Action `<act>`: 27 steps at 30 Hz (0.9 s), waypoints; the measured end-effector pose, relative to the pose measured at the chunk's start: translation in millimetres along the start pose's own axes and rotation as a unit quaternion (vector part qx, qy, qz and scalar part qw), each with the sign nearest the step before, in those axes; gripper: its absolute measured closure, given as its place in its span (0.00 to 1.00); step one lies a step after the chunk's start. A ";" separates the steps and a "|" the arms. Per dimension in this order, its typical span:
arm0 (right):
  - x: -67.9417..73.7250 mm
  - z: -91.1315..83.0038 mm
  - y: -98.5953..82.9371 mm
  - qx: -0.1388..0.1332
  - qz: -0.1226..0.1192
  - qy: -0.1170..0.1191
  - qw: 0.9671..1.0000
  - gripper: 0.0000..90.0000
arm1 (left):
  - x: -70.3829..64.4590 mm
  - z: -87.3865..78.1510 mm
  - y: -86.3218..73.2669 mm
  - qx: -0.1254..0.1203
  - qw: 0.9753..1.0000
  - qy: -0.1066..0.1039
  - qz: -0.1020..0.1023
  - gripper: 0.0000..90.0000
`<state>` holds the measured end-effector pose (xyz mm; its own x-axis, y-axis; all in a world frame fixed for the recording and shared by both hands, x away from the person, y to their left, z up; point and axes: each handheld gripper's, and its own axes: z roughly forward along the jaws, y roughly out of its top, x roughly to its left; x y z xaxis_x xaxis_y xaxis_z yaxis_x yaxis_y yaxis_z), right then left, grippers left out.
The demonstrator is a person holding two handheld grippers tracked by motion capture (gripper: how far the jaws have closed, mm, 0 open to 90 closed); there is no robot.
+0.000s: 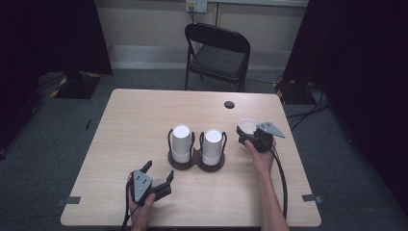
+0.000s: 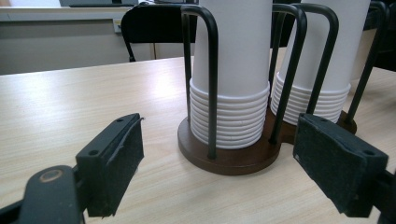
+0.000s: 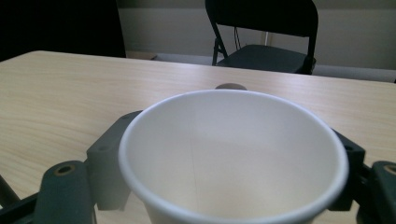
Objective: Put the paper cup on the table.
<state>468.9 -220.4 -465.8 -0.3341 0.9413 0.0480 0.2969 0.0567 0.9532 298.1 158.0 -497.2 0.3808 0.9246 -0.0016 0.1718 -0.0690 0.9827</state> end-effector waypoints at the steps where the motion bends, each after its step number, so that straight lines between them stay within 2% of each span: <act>1: 0.7 0.6 -1.6 0.005 -0.003 -0.002 1.000 0.24 | 0.0 -0.3 -0.1 -0.001 1.000 0.004 -0.001 0.18; 2: 1.2 1.0 -3.1 0.009 -0.005 -0.003 1.000 0.24 | -0.3 -0.7 -0.3 -0.003 1.000 0.010 -0.002 0.18; 17: 2.2 2.5 -12.1 0.018 -0.006 -0.010 1.000 0.24 | 0.7 -2.8 -1.2 -0.013 1.000 0.008 -0.005 0.18; 22: 0.2 -4.9 -17.1 0.017 0.009 -0.006 1.000 0.23 | 0.4 -2.9 -1.3 -0.015 1.000 0.010 -0.003 0.18; 25: -1.5 -7.8 -19.5 0.042 0.008 -0.014 0.999 0.26 | 0.2 -2.9 -1.3 -0.015 1.000 0.011 -0.002 0.18; 27: -0.9 -8.9 -18.6 0.047 0.008 -0.015 0.999 0.26 | 0.2 -3.3 -1.4 -0.016 1.000 0.012 -0.002 0.18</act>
<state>455.7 -225.3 -480.9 -0.3023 0.9517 0.0531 0.3857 0.0712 0.9199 294.9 159.4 -498.0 0.3573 0.9340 -0.0022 0.1434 -0.0525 0.9883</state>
